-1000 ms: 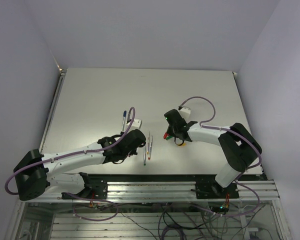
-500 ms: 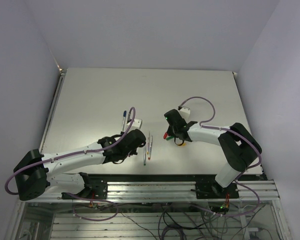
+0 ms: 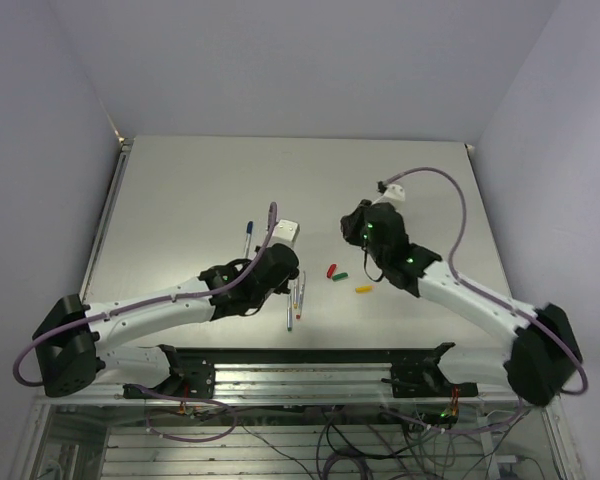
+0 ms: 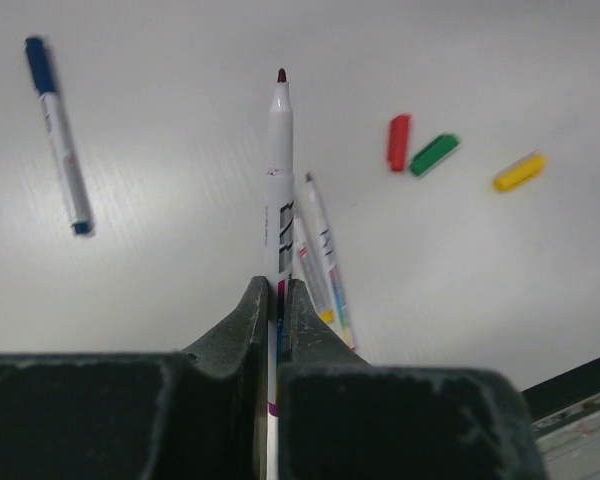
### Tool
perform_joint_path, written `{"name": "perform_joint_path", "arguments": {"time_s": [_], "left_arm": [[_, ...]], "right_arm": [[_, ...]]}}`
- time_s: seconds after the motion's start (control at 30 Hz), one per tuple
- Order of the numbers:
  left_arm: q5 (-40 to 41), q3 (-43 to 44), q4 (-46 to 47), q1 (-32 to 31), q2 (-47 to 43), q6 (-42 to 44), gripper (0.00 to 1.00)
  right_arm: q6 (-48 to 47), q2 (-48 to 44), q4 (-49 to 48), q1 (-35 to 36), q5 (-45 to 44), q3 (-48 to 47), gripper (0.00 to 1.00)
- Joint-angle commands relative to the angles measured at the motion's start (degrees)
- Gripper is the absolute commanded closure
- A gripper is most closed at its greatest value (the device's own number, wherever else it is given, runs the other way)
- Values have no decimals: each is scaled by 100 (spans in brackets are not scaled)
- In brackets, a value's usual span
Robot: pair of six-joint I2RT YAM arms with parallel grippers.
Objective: Insert the pens into the pen caps
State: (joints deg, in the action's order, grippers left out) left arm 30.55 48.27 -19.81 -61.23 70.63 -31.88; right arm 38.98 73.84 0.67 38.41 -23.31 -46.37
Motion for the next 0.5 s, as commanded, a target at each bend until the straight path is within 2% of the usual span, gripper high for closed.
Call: {"name": "perform_joint_path", "arguments": {"time_s": [0.0,0.1,0.2,0.47], "left_arm": [[-532,51,1311,-34,-273,379,93],[-964,-193,2321,-27,-544,503,93],[-1273,-208,2694,-30,-639,555,93],[-2088,-375,3483,-32,-869,210,93]], "right_arm": [[-557,-1055,-1026,-17,402,476,100],[-731,-1735,-1648,-17,767,844,100],[-826,-2161,-2191,-9,1135,1033,100],[-971,-2289,-3334,21,1710,1068,100]]}}
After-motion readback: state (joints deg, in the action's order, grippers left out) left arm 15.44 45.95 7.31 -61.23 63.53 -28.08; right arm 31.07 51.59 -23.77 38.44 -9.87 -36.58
